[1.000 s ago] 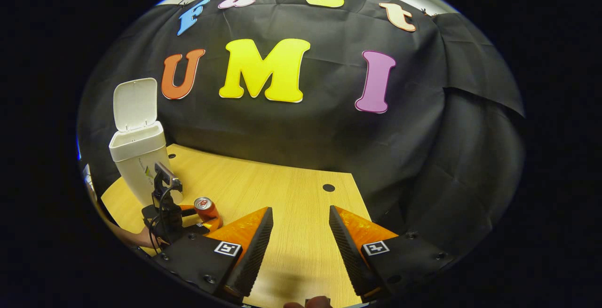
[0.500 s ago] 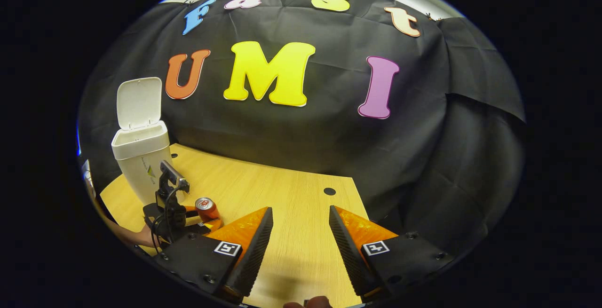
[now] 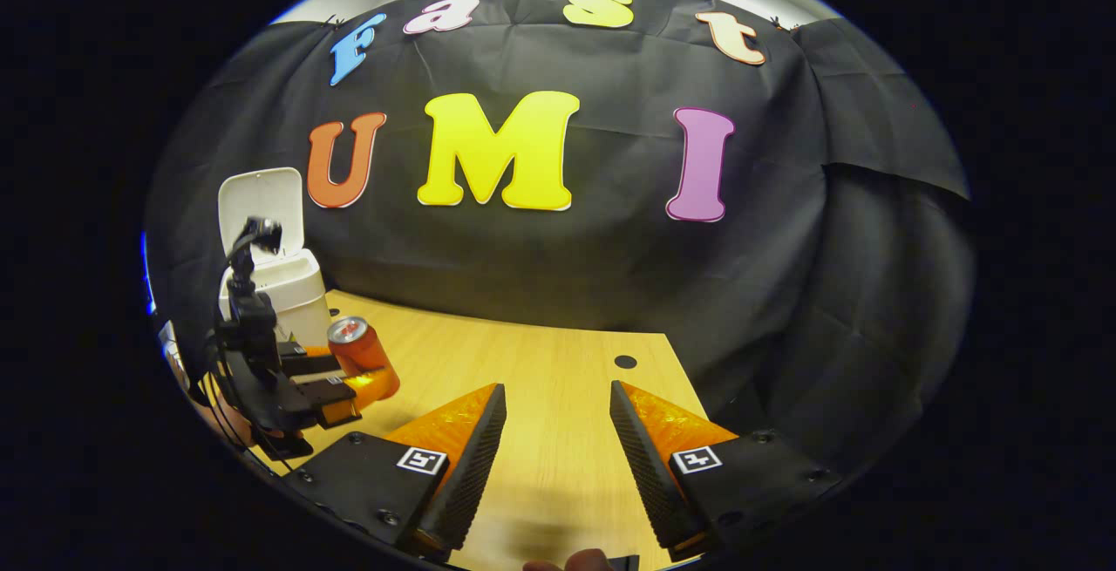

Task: Press the lid of the desktop garbage bin to open it, pick up the crumpled paper on the desktop and throw it into the bin, then pick up the pop can on the desktop and drop it into the bin, and finally close the garbage bin lid.

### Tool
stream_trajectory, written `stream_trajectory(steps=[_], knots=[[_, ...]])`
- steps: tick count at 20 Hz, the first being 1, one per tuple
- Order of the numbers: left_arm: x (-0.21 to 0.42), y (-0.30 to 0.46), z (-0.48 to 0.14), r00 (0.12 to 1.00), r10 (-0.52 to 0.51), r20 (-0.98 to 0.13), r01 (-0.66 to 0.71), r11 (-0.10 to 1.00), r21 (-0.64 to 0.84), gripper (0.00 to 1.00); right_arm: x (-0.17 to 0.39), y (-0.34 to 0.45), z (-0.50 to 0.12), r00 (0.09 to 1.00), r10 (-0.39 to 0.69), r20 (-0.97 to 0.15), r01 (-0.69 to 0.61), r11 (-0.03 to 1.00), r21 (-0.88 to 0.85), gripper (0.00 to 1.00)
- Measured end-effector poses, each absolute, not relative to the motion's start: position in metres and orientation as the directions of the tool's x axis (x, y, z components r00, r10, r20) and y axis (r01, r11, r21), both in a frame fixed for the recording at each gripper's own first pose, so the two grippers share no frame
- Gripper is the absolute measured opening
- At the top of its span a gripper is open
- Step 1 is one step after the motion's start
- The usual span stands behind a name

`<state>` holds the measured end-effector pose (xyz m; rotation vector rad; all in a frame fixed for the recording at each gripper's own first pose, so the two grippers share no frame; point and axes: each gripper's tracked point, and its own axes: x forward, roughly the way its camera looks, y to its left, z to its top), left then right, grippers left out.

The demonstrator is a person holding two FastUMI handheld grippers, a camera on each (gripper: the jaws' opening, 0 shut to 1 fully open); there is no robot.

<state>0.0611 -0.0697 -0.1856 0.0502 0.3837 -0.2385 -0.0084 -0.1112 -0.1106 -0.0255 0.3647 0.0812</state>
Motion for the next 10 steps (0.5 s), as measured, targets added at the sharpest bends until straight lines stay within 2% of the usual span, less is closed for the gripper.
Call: stream_trajectory(steps=[5,10], knots=[[0.077,-0.028,-0.098,0.958,-0.11,-0.266,0.129,0.99,0.055,0.83,-0.009,-0.095,-0.107,0.929,0.134,-0.346,-0.133,0.991,0.026,0.78],[0.092,0.029,-0.049,0.98,0.039,-0.193,-0.015,0.992,0.121,0.83,0.005,-0.09,-0.101,0.931,0.156,-0.329,-0.139,0.987,0.076,0.78]])
